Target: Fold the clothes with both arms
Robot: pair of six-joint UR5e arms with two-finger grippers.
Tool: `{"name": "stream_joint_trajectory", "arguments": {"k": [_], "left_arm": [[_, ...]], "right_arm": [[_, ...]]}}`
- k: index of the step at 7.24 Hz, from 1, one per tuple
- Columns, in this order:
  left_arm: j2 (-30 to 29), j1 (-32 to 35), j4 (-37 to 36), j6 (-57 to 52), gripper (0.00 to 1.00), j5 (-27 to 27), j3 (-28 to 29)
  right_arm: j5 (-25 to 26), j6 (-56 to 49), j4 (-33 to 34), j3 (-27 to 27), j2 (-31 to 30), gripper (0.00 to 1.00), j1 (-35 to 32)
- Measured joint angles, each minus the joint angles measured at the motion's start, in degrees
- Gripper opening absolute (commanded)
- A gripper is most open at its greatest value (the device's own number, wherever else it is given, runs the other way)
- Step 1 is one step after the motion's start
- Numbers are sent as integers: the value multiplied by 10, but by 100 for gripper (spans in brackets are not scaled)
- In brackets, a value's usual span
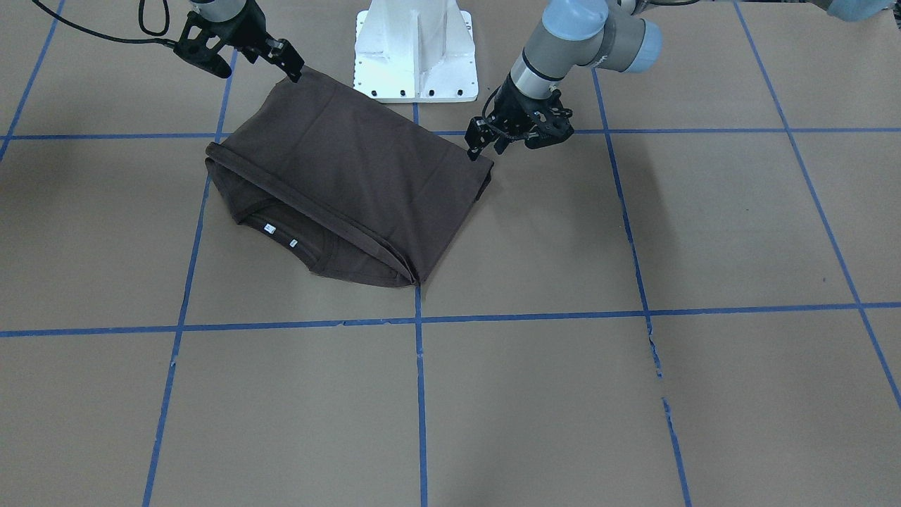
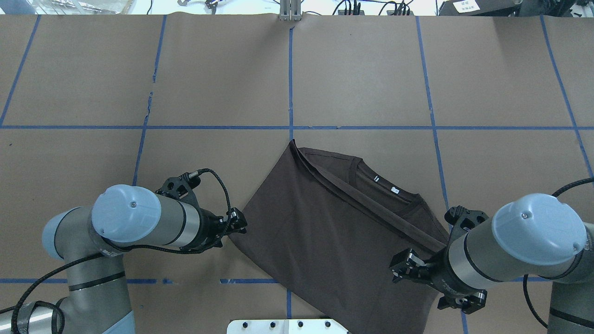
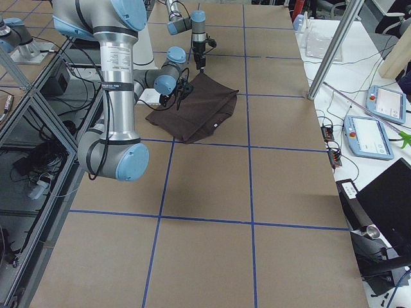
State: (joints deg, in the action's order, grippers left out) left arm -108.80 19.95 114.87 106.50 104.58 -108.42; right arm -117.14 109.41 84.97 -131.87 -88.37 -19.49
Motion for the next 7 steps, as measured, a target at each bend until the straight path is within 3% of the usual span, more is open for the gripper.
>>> {"name": "stream_joint_trajectory", "arguments": {"k": [1,2,3,7], "left_arm": [[0,-5,-7,0,60,-7,2],[-1,-8,-10,-3,48,-20,8],[-3,-9,-11,-6,0,-34,17],[-11,-9,-11,-8,0,-49,20]], "right_arm": [[1,0,0,5,3,100,-4],[2,0,-1,8,6,100,-6],[3,0,-1,10,8,100,-6],[4,1,-1,10,12,100,-7]]}}
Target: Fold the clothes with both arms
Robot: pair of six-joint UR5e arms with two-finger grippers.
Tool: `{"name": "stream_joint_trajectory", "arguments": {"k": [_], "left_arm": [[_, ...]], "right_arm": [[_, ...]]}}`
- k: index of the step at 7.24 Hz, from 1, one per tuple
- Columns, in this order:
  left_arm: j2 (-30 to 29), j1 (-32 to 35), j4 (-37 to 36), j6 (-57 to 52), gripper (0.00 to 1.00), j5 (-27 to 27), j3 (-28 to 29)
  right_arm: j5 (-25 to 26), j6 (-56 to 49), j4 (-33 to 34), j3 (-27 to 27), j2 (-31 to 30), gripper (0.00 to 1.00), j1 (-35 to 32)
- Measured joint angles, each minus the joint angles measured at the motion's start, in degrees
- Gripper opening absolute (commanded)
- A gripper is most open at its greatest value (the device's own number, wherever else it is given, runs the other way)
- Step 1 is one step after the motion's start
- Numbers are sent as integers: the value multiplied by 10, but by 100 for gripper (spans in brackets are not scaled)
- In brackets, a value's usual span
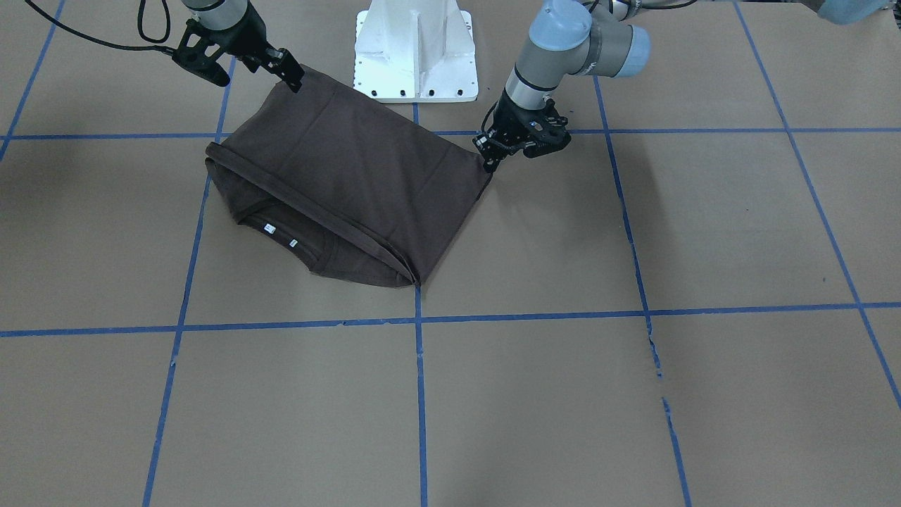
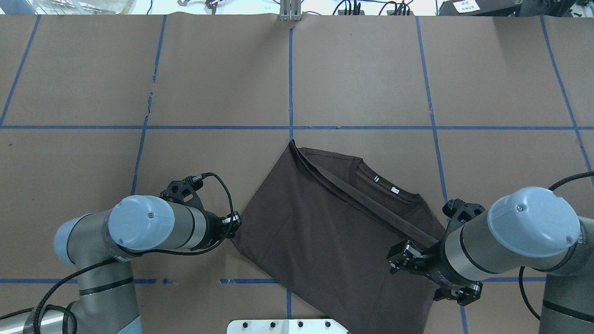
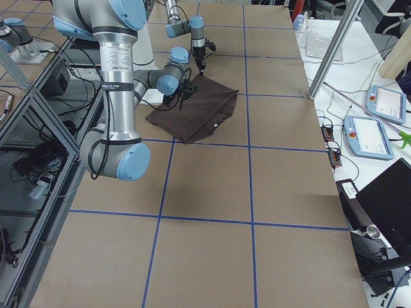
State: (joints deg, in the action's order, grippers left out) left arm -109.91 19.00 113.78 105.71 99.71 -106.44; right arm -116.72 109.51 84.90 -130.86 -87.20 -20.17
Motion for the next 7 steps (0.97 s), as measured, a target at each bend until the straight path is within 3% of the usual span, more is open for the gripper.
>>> {"name": "stream_joint_trajectory", "arguments": {"k": [2,4,5,7], "left_arm": [[-4,16,-15,-15,0,2,-23],[-15,89,-31,-115,0,2,-6],[-47,140,-18,-153,0,2,52],[-166,227,48,-181,0,4,242]], "right_arm": [[0,0,0,0,7,100,0],[11,1,0,8,20,100,-7],[39,1,0,16,30,100,-11],[123,-2,-1,60,90,100,-20]]}}
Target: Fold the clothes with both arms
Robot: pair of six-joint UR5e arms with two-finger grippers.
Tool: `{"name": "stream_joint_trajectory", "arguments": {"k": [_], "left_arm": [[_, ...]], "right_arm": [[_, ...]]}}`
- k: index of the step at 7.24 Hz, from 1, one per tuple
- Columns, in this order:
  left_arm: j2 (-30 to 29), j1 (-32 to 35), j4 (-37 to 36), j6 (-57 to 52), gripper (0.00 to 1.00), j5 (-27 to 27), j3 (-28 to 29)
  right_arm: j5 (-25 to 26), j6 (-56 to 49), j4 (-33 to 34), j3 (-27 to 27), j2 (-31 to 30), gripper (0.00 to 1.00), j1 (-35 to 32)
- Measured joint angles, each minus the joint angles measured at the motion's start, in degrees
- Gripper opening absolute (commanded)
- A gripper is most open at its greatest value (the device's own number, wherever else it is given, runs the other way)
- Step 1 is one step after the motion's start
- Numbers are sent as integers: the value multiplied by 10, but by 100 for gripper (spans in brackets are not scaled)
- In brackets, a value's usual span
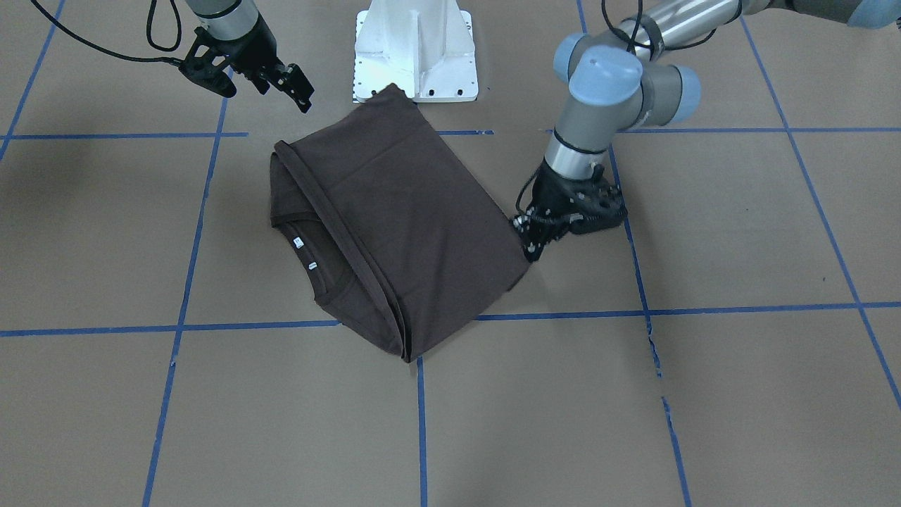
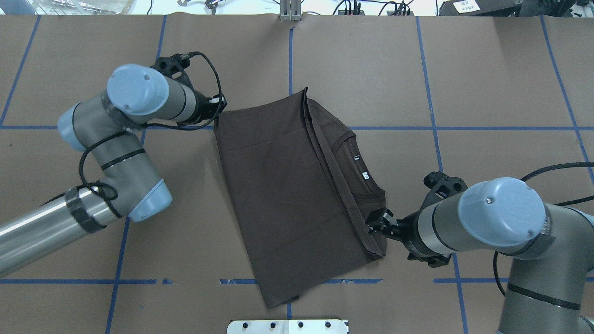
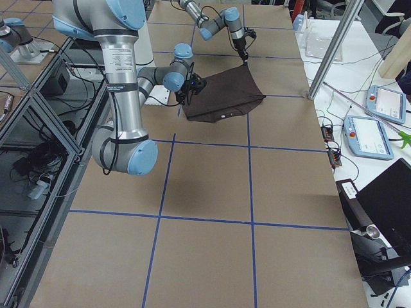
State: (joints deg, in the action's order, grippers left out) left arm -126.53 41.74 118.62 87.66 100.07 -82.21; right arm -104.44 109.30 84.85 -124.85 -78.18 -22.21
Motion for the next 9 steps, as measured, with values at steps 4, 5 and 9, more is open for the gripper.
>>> {"name": "stream_joint_trajectory", "arguments": {"k": [4,5,9], "left_arm": [[-150,55,110,0,69,6,216],[-147,56,112,1,69,28,189],[-47,65,109,-3,67,94,39]], "right_arm": [[39,-17,1,148,140,100,-43],[39,-37,3,185,168,100,-42],[33,-246,62,294,244,100,-3]]}}
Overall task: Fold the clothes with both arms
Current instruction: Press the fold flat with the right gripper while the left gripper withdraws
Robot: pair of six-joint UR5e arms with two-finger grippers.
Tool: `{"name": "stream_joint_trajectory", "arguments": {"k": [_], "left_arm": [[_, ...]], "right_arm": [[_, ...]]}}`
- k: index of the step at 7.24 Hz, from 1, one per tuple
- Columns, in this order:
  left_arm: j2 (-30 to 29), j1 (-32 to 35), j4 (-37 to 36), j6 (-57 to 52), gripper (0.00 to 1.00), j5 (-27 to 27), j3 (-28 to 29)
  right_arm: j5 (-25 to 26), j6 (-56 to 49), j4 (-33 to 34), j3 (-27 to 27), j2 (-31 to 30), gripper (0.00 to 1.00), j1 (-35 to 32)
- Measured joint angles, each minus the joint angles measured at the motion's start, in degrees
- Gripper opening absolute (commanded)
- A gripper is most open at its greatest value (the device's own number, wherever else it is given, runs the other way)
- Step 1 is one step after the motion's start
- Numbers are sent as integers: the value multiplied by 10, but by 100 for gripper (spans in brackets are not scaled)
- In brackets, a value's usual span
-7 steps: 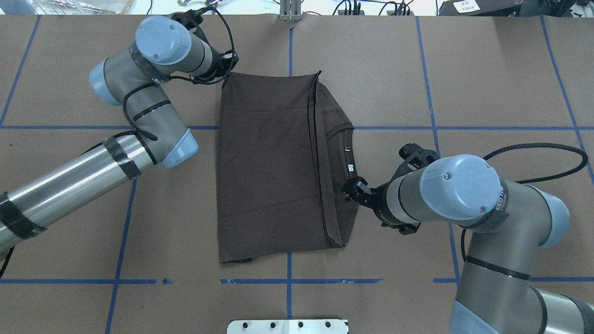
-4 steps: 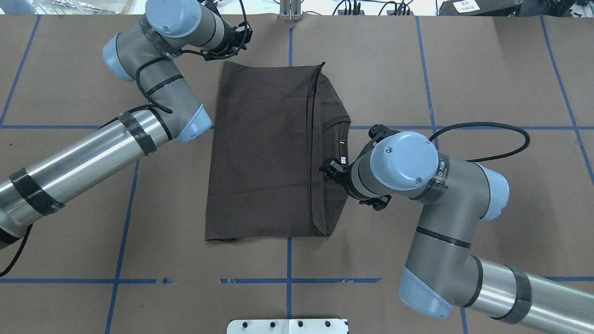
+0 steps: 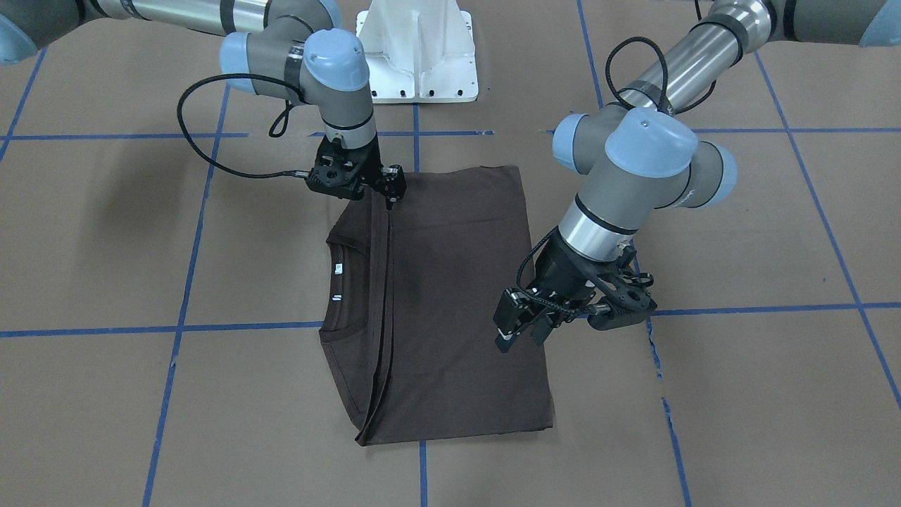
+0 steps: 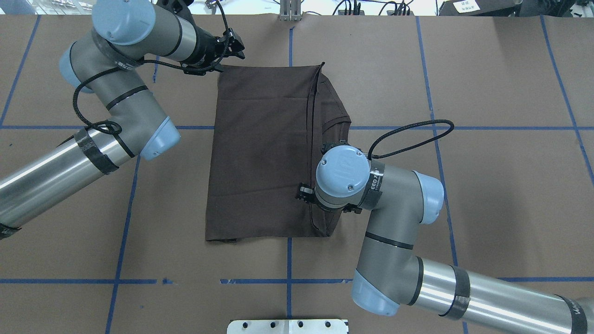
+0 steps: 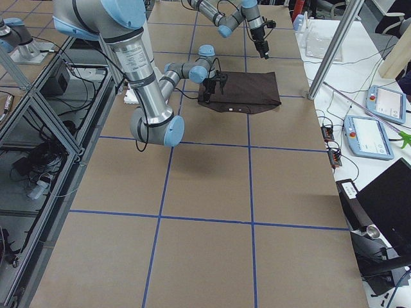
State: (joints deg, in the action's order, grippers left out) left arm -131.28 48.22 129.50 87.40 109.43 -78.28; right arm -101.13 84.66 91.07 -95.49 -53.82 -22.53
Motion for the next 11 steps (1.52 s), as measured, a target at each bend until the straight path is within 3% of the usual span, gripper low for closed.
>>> {"name": "stream_joint_trajectory", "arguments": {"k": [5,9,11], "left_arm": [[10,2,0,-2,67,2,-8],[9,3,0,-1,67,2,-9],[9,3,-8,-1,65,2,-18]], "right_arm": [[3,-108,71,5,9,100,23],[-1,-160,82,-95,-99,100,3],[2,-161,90,-128,-110,100,6]]}}
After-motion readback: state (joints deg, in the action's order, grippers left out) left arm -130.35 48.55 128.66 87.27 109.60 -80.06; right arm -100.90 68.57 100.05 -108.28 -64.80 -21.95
